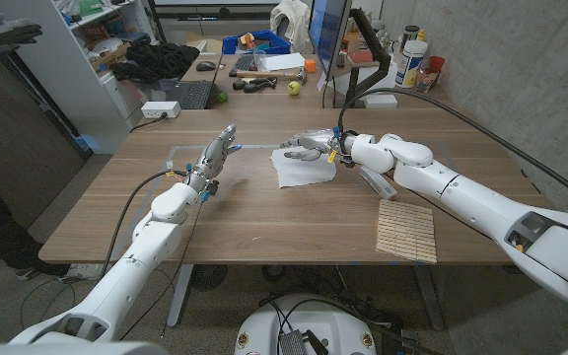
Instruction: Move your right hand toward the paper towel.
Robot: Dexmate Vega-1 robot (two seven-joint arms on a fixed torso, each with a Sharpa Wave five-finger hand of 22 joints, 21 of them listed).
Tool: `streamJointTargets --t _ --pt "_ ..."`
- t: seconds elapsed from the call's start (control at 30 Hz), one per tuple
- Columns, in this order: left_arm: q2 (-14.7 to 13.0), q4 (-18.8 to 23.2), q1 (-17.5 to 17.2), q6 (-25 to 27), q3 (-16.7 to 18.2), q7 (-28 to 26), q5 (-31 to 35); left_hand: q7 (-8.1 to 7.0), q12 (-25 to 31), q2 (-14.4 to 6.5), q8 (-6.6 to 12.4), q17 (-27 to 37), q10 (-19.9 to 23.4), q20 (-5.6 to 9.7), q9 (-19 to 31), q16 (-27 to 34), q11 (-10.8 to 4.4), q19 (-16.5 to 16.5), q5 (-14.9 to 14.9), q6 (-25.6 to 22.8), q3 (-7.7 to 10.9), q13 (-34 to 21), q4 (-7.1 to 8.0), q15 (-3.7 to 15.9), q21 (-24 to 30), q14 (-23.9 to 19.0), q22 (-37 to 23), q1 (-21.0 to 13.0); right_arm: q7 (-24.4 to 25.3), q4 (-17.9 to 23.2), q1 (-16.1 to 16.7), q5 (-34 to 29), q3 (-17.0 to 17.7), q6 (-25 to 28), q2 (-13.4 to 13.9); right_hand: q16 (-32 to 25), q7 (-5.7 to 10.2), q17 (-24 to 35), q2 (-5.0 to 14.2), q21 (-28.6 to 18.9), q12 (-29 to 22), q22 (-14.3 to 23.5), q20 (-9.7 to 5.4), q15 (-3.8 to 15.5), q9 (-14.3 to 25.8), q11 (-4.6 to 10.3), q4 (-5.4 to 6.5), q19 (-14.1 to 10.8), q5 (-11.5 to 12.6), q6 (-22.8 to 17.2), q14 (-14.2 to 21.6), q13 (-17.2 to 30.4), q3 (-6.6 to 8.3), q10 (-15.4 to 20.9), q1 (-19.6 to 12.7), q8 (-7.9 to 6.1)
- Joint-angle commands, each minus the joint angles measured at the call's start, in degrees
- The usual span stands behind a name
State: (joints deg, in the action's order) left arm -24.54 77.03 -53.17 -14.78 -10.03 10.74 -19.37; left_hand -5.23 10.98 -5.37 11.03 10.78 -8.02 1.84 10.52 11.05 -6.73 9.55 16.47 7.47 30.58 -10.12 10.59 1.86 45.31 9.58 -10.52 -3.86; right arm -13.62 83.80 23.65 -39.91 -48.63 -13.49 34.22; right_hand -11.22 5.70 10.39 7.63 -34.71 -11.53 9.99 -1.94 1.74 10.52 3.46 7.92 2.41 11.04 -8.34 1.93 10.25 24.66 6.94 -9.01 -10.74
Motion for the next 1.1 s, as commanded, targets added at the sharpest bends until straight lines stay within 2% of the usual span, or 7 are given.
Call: streamJointTargets --t 0.03,1.1 --pt "-0.22 0.57 -0.36 0.24 -0.07 -0.33 0.03 -0.13 0.14 -4.74 0.10 0.22 -0.29 2.35 0.17 0.33 -0.06 6.76 0.01 0.23 0.60 -0.21 0.09 2.50 -0.02 3.35 -0.11 0.56 -0.25 -1.11 -0.78 -0.67 -0.87 0.32 -0.44 0.08 0.11 0.17 2.57 0.25 0.01 0.32 -2.89 3.52 0.29 0.36 0.12 0.01 -0.10 0.44 -0.42 0.22 -0.11 -0.28 -0.10 0.03" --pt "-0.39 1.18 -1.21 -0.23 0.10 -0.53 -0.42 -0.10 0.15 -4.69 0.12 0.22 -0.30 2.17 0.17 0.30 -0.18 6.73 -0.06 0.18 0.69 -0.21 0.10 2.48 -0.20 3.38 -0.12 0.73 -1.27 -3.49 -2.61 -1.88 -2.89 0.60 -1.40 0.36 0.56 0.13 2.70 0.83 0.22 0.34 -3.42 3.42 0.30 0.56 0.05 0.31 -0.02 1.38 -1.43 0.22 -0.13 -1.26 -0.26 0.15"
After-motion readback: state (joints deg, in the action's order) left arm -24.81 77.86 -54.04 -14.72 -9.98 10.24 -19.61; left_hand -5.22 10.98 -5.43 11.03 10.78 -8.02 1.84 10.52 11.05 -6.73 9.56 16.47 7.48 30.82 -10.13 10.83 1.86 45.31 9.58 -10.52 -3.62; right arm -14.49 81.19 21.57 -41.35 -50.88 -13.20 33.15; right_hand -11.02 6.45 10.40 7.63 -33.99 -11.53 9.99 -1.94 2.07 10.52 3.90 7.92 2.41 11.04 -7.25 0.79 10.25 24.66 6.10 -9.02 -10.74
